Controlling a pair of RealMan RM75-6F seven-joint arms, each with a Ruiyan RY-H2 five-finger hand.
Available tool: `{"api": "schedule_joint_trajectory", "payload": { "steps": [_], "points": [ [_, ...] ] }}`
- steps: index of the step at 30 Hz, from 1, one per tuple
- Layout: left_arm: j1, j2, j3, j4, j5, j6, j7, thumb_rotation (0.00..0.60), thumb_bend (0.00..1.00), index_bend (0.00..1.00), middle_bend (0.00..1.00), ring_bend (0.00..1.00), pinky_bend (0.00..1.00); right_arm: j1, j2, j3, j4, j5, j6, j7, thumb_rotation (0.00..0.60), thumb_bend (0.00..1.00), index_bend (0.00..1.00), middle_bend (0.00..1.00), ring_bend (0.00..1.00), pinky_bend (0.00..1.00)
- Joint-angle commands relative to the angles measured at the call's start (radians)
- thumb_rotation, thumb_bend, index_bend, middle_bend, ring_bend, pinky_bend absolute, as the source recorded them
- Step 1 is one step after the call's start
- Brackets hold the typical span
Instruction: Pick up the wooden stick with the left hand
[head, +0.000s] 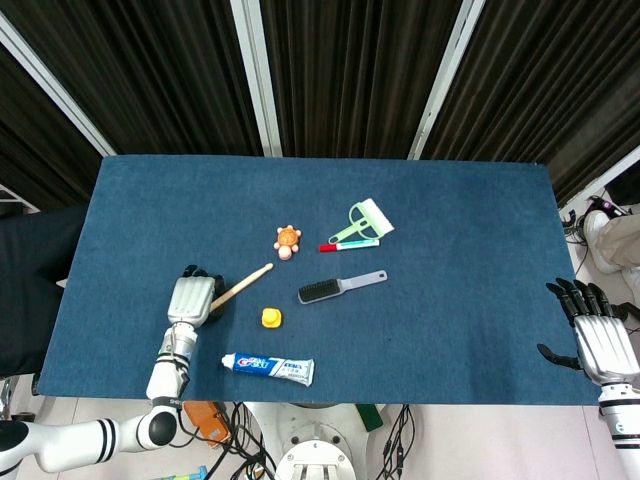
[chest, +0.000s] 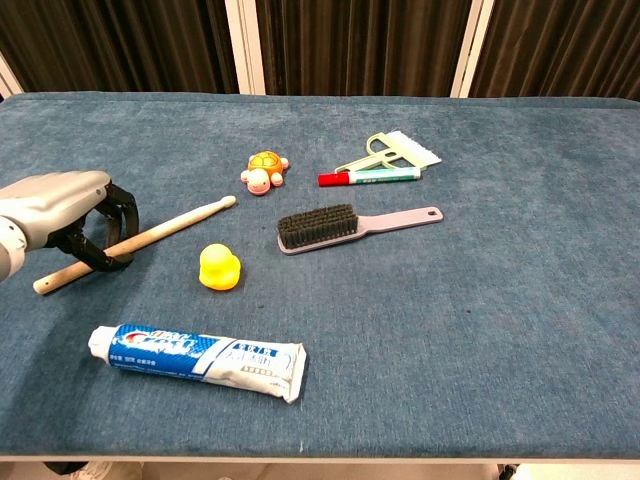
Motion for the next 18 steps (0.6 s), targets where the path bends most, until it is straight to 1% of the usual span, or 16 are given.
{"api": "schedule_joint_trajectory", "payload": {
  "steps": [1,3,5,11,16,18],
  "points": [
    [0.004,0.001,-0.001,0.01,0.013,-0.001,-0.028,0.6,0.43,0.61,0.67,0.32,0.16,0.001,0.0,-0.001,-0.001,0.0,-0.002,0.002,0.6,0.29,0.16,0.14,0.08,0.0],
    [0.007,0.005,-0.004,0.012,0.024,0.007,-0.042,0.6,0.46,0.65,0.68,0.33,0.18,0.001,0.0,-0.001,-0.001,0.0,-0.003,0.003,0.6,0.29,0.16,0.14,0.08,0.0],
    [0.009,0.012,-0.008,0.003,0.029,0.012,-0.049,0.6,0.46,0.67,0.69,0.33,0.18,0.001,0.001,-0.001,-0.002,0.0,-0.003,0.004,0.6,0.29,0.16,0.14,0.08,0.0],
    [0.016,0.051,-0.016,-0.047,0.028,0.017,-0.061,0.6,0.5,0.69,0.71,0.35,0.18,0.002,0.001,-0.002,-0.003,0.0,-0.004,0.004,0.6,0.29,0.16,0.14,0.08,0.0],
    [0.027,0.107,-0.024,-0.103,0.032,-0.005,-0.117,0.6,0.5,0.69,0.71,0.35,0.18,0.001,0.001,-0.001,-0.004,0.002,-0.005,0.005,0.6,0.29,0.16,0.14,0.08,0.0],
    [0.032,0.15,-0.029,-0.139,0.047,-0.027,-0.162,0.6,0.5,0.69,0.71,0.35,0.18,0.001,0.002,-0.001,-0.004,0.003,-0.005,0.008,0.6,0.29,0.16,0.14,0.08,0.0]
  ]
}}
